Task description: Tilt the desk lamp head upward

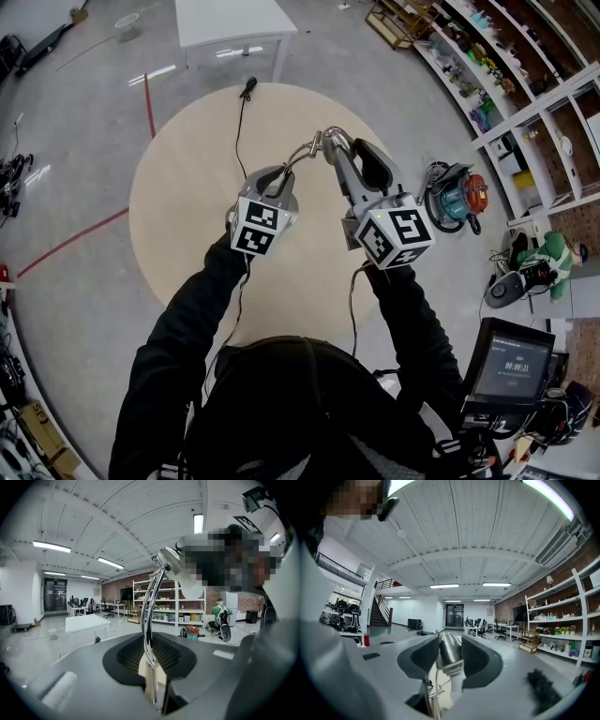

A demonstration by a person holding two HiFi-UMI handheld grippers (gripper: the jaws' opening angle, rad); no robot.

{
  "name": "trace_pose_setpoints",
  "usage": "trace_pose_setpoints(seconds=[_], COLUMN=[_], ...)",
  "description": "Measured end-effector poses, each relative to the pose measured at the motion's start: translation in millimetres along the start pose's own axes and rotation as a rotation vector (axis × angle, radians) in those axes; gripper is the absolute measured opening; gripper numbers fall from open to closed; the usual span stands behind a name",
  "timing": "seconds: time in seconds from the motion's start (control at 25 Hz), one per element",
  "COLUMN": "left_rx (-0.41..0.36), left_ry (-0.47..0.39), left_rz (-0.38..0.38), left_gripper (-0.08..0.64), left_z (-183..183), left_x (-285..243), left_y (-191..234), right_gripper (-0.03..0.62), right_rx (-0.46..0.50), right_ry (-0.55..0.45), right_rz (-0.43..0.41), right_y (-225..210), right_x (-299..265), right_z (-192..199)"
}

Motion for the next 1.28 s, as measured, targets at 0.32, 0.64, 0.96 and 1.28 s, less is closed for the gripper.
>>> trace_pose_setpoints(seconds=[0.32, 0.64, 0.96, 1.28], left_rx=[0.010, 0.035, 0.173, 0.205], left_ry=[-0.006, -0.020, -0.029, -0.037], left_rz=[-0.002, 0.008, 0.016, 0.019], left_gripper=[0.043, 0.043, 0.034, 0.032], left_z=[1, -3, 1, 1], left_x=[0, 3, 5, 7], left_y=[-3, 0, 2, 10], right_gripper=[0.158, 0.157, 0.158, 0.160], right_rx=[0.005, -0.003, -0.014, -0.017], right_ry=[-0.003, -0.005, 0.000, 0.027], right_rz=[-0.004, -0.025, -0.097, -0.177], right_y=[2, 5, 4, -4], right_x=[-2, -8, -11, -9], right_z=[-2, -6, -10, -11])
Point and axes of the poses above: the fingertips, and each gripper's own axes: x backward along the fingers, y to its left, z out of its underside, the point moved 10 cm from there along x, backward along the fingers, and after that the axes turned 5 degrees about -y, right-handed, at the moved point
